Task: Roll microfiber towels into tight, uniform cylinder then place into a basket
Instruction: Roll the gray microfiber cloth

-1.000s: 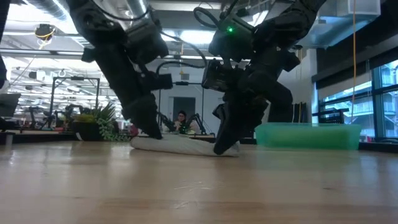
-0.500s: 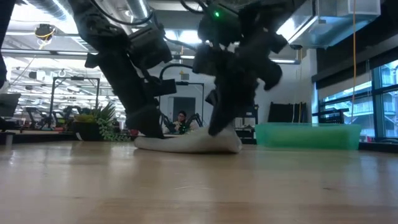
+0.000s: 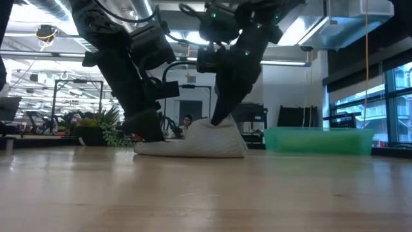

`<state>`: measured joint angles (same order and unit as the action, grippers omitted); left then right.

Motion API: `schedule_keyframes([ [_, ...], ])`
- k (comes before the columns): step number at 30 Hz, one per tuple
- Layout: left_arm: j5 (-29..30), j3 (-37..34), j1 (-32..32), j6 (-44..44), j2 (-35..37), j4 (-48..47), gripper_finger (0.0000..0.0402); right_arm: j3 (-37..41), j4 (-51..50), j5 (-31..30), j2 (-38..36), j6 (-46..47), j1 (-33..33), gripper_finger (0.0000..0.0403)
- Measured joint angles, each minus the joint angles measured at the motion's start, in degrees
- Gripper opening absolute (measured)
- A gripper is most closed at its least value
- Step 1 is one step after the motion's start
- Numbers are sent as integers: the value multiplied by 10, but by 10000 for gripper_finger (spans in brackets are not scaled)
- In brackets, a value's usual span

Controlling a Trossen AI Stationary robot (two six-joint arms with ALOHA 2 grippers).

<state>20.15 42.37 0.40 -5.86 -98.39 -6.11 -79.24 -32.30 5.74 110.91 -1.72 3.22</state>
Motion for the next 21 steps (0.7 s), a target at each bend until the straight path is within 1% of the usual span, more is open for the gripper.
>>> schedule_keyframes([
  [5, -3, 0, 0, 0, 0, 0, 0, 1, 5, -1, 1, 0, 36, 8],
  [10, 1, 0, 0, 0, -1, 0, 0, 37, 14, 1, 1, 2, 68, 8],
  [12, 8, -1, -1, 0, 2, 0, 0, 55, 25, 10, 1, 3, 76, 8],
  [14, 13, -3, -2, 0, 12, -6, 0, 67, 30, 22, 2, 6, 81, 8],
  [18, 14, -6, -2, 1, 44, -24, 0, 91, 60, 25, 2, 4, 87, 8],
  [21, 46, -6, -5, 2, 69, -24, 0, 96, 63, 24, 2, -1, 91, 8],
])
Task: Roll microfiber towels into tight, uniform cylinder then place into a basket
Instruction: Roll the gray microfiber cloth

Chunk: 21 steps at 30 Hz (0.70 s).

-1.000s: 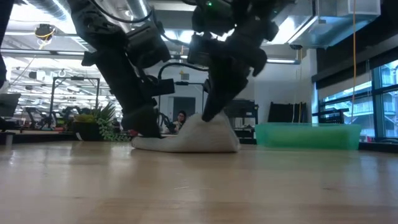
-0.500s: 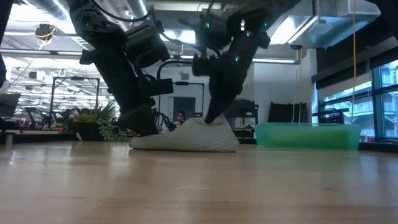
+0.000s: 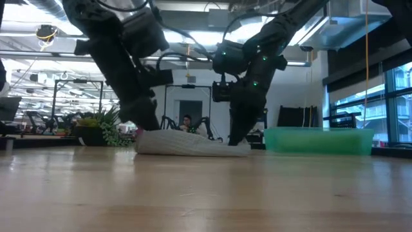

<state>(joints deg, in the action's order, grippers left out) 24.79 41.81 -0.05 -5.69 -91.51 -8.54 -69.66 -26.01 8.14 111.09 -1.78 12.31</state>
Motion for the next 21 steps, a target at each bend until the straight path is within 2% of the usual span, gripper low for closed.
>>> schedule_keyframes([
  [6, 40, 1, -16, 13, 22, 5, 0, 1, 0, 3, -1, -18, 2, 8],
  [15, 47, 2, -34, -57, 22, -56, 0, -45, -16, 5, -1, -45, -6, 8],
  [21, 49, 3, -45, -73, 22, -66, 0, -50, 28, 11, 0, -75, -9, 8],
])
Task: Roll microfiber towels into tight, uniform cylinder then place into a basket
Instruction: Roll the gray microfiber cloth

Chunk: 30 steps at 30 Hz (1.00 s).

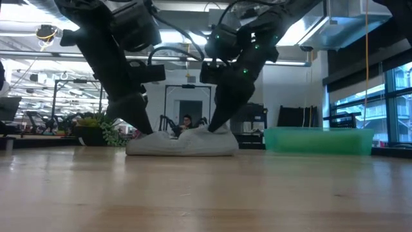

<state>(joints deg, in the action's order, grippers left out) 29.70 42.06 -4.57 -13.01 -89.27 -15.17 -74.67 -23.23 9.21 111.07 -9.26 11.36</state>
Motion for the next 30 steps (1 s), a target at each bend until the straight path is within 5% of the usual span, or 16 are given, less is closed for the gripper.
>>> schedule_keyframes([
  [16, 45, 1, -23, -49, 1, -61, 0, 1, 6, 0, 47, -18, 18, 8],
  [30, 36, 2, 18, -65, -20, -70, 0, 0, 4, 0, 48, -18, 17, 20],
])
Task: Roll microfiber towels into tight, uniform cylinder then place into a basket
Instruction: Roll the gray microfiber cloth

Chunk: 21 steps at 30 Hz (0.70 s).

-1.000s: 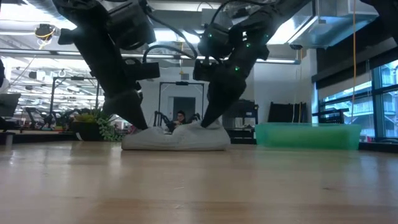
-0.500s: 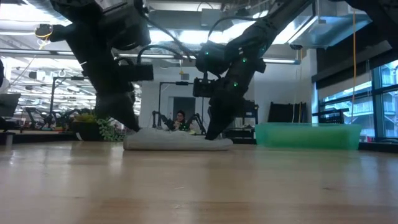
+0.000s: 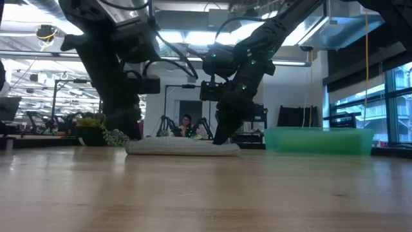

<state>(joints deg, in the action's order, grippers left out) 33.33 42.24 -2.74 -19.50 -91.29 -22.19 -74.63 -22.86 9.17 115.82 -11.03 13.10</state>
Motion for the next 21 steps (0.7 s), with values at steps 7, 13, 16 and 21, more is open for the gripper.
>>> schedule_keyframes([
  [7, -15, 0, 18, 46, -33, 33, 0, 0, -3, 0, 0, 1, 0, 76],
  [13, -18, 0, 25, 51, -33, 36, 0, 0, -2, -1, 1, -13, 0, 115],
  [16, -19, 0, 25, 51, -33, 36, 0, 1, 4, -2, 1, -15, 0, 144],
  [21, -24, 0, 25, 51, -33, 36, 0, -25, -29, -47, -1, 9, 2, 182],
])
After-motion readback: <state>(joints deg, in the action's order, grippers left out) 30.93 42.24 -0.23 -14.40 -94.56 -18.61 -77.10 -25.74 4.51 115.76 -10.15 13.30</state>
